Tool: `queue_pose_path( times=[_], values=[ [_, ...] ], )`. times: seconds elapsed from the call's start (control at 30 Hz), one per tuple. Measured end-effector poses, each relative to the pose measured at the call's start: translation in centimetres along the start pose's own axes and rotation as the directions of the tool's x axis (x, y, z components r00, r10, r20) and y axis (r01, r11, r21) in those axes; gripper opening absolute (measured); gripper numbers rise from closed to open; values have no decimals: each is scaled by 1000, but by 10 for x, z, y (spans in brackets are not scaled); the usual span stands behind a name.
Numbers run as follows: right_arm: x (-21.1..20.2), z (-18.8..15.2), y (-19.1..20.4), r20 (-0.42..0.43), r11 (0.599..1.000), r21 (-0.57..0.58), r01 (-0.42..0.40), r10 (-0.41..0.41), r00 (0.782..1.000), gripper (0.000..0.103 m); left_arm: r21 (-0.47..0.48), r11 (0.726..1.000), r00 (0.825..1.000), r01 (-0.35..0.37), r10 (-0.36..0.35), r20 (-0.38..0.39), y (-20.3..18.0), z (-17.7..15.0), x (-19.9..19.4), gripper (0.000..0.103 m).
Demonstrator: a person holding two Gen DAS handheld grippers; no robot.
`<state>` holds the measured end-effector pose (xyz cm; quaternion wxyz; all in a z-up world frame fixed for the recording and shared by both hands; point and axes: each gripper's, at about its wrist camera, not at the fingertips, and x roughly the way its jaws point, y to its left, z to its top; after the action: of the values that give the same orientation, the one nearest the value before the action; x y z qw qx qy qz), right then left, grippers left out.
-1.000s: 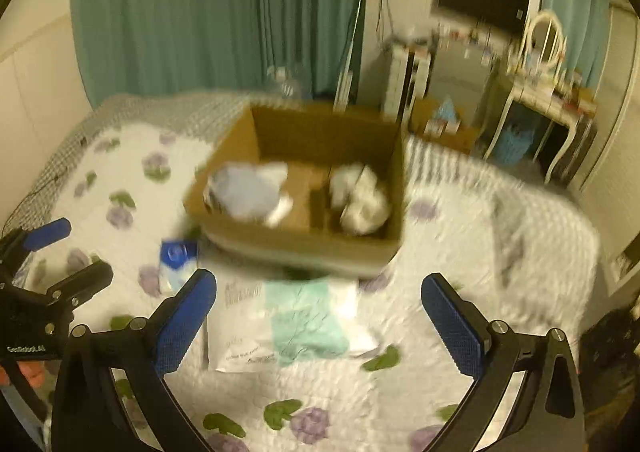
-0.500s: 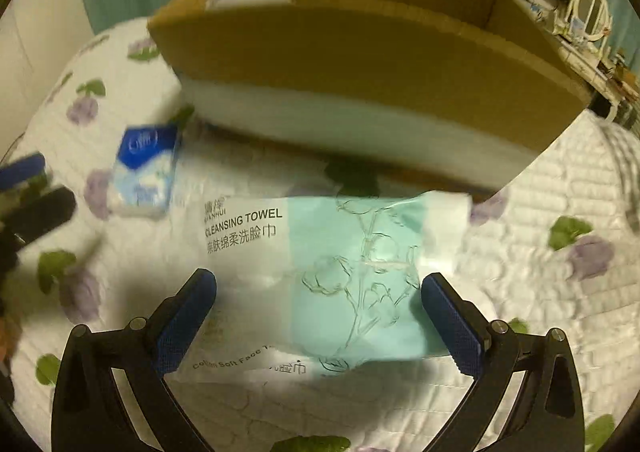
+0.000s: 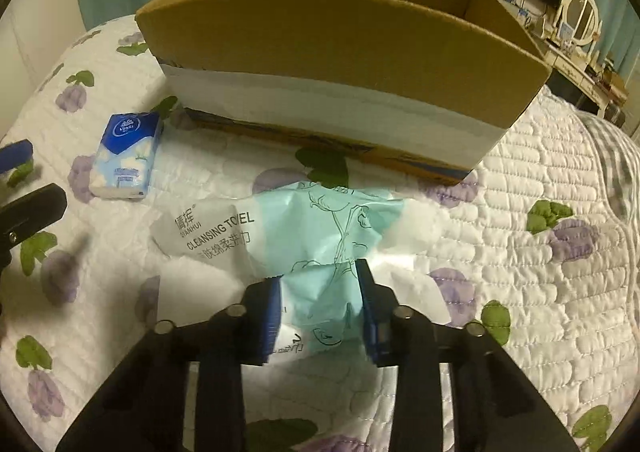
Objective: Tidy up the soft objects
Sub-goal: 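Grasp the cleansing towel bag with the right tool while the left grasps the blue tissue pack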
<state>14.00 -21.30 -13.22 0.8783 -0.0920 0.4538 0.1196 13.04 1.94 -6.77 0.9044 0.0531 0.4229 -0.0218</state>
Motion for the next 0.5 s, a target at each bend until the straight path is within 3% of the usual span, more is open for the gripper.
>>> queue_pose_path(
  times=[0.13, 0.23, 0.37, 0.5],
  values=[
    [-23, 0, -12, 66, 999, 26, 18, -20, 998, 19, 18, 1000, 1000, -26, 26, -15, -6, 8, -1, 103],
    [-45, 4, -38, 130, 996, 80, 41, -51, 990, 17, 19, 999, 998, -47, 48, -33, -8, 17, 4, 103],
    [-53, 0, -72, 141, 986, 154, 63, -85, 986, 17, -31, 997, 995, -74, 72, -68, -4, 28, 27, 102],
    [-48, 1, -84, 105, 980, 191, 63, -84, 991, 17, -79, 994, 990, -70, 60, -128, 3, 31, 63, 84]
  ],
)
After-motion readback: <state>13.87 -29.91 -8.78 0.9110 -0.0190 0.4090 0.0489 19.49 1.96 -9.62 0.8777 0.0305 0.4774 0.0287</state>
